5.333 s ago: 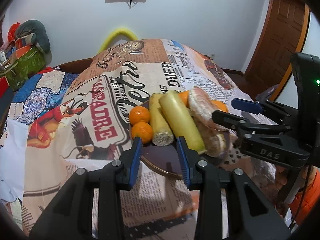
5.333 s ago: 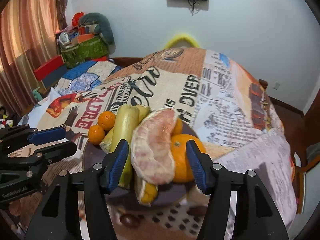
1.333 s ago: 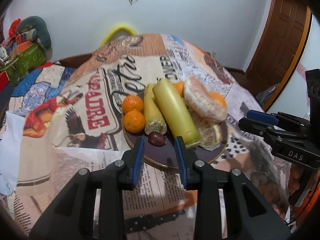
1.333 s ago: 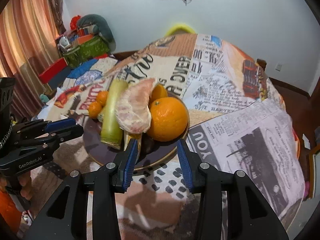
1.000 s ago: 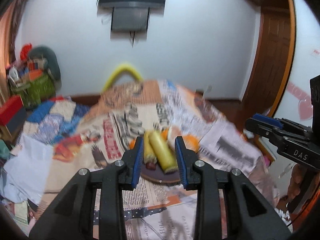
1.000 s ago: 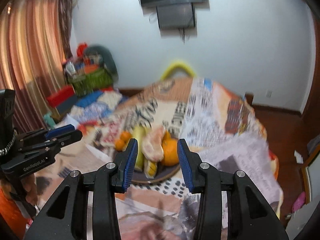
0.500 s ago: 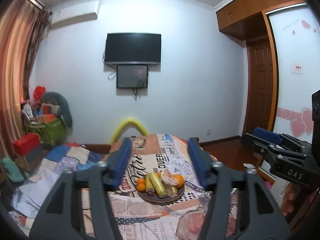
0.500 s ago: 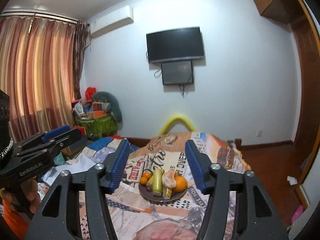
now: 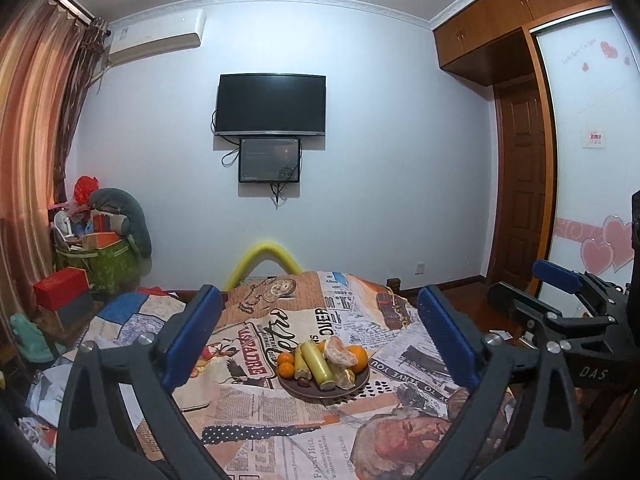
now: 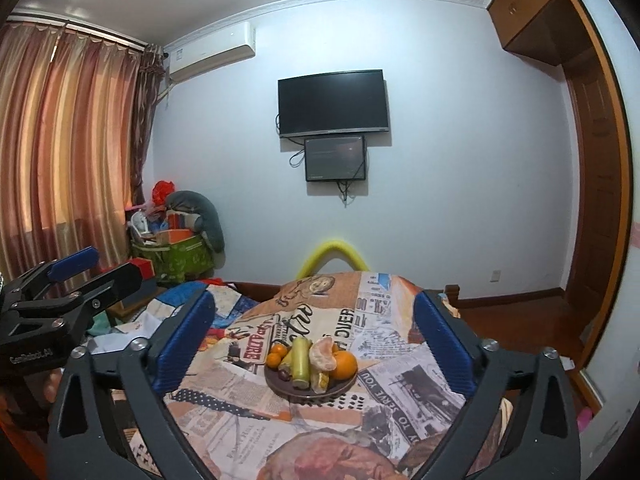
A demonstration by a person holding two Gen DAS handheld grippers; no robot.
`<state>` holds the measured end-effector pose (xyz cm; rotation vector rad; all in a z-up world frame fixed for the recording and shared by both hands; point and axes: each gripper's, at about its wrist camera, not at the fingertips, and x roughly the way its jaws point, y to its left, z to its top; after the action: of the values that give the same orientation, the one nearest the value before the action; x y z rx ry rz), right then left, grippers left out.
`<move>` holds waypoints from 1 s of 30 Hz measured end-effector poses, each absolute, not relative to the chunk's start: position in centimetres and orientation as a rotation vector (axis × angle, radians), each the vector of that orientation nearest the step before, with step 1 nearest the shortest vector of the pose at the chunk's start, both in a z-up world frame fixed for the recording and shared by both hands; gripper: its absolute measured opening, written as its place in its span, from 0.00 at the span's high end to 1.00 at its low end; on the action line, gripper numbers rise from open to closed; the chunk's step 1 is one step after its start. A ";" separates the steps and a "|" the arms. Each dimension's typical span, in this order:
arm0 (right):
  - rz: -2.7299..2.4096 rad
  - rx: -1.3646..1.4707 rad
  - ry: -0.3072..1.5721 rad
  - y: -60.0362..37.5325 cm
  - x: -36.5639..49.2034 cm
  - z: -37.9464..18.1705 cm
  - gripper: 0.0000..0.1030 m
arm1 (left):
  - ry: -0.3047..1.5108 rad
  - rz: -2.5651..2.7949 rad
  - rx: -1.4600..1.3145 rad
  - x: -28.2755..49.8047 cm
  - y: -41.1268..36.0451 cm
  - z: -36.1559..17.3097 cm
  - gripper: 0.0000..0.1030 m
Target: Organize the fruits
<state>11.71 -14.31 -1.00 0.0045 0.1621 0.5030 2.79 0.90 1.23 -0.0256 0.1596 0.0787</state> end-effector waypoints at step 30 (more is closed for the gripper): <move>0.483 0.028 0.157 -15.7 10.4 -1.0 0.00 | 0.174 0.048 -0.043 3.3 1.0 0.6 0.00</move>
<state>10.35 -15.73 -1.01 0.0275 0.1570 0.4831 3.28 1.04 0.62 -0.0430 0.1740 0.0478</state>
